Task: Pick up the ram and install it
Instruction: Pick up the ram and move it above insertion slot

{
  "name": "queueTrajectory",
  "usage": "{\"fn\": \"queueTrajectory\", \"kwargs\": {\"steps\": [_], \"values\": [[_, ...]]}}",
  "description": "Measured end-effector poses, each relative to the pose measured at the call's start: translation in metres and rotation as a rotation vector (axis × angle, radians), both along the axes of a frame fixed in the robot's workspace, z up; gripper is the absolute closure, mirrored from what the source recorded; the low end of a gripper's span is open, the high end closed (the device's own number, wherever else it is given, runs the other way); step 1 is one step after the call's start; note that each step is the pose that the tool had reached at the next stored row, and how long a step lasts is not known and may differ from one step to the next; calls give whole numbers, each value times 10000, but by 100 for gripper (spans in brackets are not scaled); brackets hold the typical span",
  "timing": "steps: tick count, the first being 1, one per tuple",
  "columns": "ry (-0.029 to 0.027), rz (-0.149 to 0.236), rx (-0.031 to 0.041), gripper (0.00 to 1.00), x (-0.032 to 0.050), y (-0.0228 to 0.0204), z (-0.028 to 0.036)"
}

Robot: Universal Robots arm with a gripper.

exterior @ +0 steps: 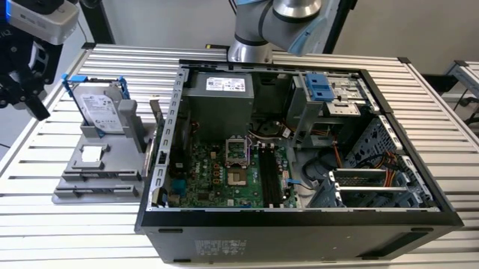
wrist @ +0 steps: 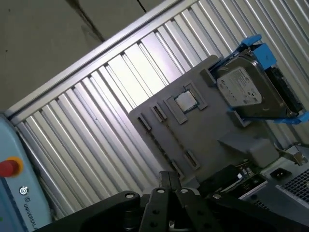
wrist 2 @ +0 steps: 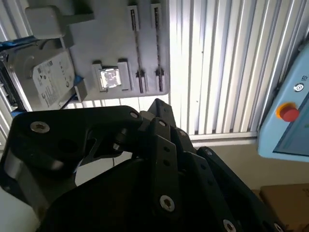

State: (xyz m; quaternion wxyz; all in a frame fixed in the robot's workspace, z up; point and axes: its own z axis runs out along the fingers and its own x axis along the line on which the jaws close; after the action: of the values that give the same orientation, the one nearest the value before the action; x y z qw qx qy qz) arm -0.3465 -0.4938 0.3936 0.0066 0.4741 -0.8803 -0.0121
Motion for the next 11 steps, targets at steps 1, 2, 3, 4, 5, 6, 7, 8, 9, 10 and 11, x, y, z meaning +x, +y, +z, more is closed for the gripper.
{"fn": "queueTrajectory", "kwargs": {"steps": [1, 2, 3, 4, 5, 6, 7, 8, 9, 10, 11], "values": [[0, 173, -2, 100, 0, 0, 0], [0, 359, -3, 100, 0, 0, 0], [-1, 544, -3, 100, 0, 0, 0], [-3, 723, -3, 100, 0, 0, 0], [-8, 904, -3, 100, 0, 0, 0], [-15, 1078, -3, 100, 0, 0, 0], [-27, 1251, -3, 100, 0, 0, -1], [-45, 1425, -5, 100, 0, 0, 0], [-65, 1588, -7, 100, 0, 0, 1], [-87, 1757, -8, 100, 0, 1, 1], [-109, 1909, -9, 100, 0, 0, 0]]}}
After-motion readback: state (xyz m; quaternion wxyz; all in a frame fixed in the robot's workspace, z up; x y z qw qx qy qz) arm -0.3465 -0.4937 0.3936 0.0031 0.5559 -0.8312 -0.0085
